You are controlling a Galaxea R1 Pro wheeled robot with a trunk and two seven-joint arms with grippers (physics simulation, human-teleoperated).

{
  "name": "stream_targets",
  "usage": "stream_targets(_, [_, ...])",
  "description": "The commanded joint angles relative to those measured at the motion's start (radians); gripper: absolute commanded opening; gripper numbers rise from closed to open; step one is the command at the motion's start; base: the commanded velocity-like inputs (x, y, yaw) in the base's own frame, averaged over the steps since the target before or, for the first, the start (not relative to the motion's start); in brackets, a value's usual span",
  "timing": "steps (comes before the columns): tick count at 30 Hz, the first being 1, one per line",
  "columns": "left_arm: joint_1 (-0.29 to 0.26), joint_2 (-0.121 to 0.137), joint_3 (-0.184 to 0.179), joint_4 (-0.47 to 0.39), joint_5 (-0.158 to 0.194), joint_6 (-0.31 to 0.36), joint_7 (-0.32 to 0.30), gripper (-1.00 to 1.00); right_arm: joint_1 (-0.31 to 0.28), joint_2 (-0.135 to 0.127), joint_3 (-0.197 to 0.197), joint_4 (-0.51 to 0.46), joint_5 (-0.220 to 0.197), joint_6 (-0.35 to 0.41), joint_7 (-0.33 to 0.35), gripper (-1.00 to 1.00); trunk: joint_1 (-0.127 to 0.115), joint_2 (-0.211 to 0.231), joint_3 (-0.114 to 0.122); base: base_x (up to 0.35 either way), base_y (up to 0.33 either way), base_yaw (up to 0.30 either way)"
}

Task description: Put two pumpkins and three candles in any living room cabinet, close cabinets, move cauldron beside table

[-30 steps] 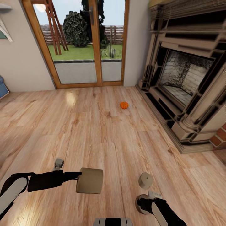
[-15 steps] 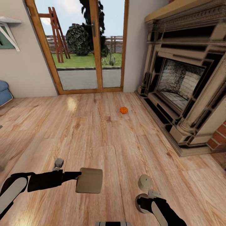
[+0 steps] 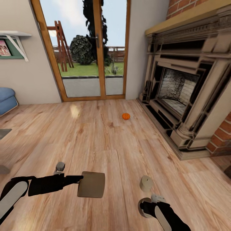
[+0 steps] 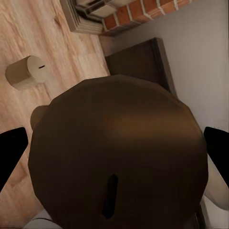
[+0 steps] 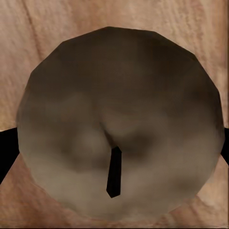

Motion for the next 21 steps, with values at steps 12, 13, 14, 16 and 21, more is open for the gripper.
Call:
stream_targets(12, [-0.001,-0.001,0.000,0.000,0.002,0.003,-0.004,-1.00,0.000,-0.001,0.004,-0.001,-0.011,0.002,-0.010,-1.00,-0.006,0.002,0.046,-0.165,0.000,0.000])
stream_targets(13, [-0.001,-0.001,0.000,0.000,0.002,0.003,-0.004,-1.00,0.000,-0.001,0.004,-0.001,-0.011,0.002,-0.010,-1.00,-0.007,0.003,0.050,-0.005,0.000,0.000])
stream_targets(14, [-0.001,-0.001,0.000,0.000,0.002,0.003,-0.004,-1.00,0.000,-0.001,0.004,-0.001,-0.011,0.002,-0.009,-1.00,-0.007,0.003,0.053,-0.003,0.000,0.000])
stream_targets(16, [-0.001,0.000,0.000,0.000,0.002,0.003,-0.004,-1.00,0.000,-0.001,0.004,-0.001,-0.011,0.002,-0.009,-1.00,-0.008,0.003,0.061,-0.002,0.000,0.000])
stream_targets(21, [-0.001,0.000,0.000,-0.001,0.002,0.003,-0.004,-1.00,0.000,-0.001,0.004,-0.001,-0.011,0.002,-0.009,-1.00,-0.014,0.012,0.080,-0.008,0.000,0.000])
